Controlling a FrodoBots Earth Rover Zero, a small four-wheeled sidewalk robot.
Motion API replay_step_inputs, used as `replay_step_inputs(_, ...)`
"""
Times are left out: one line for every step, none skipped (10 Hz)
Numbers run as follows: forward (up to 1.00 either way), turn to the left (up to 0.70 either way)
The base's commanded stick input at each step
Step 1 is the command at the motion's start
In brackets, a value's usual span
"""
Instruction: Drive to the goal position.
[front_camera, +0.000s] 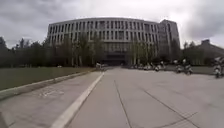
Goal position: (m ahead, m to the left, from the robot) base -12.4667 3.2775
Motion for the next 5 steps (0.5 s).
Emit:
replay_step_inputs(0.93, 0.00)
replay_step_inputs(1.00, 0.00)
replay_step_inputs(1.00, 0.00)
replay_step_inputs(1.00, 0.00)
replay_step_inputs(1.00, 0.00)
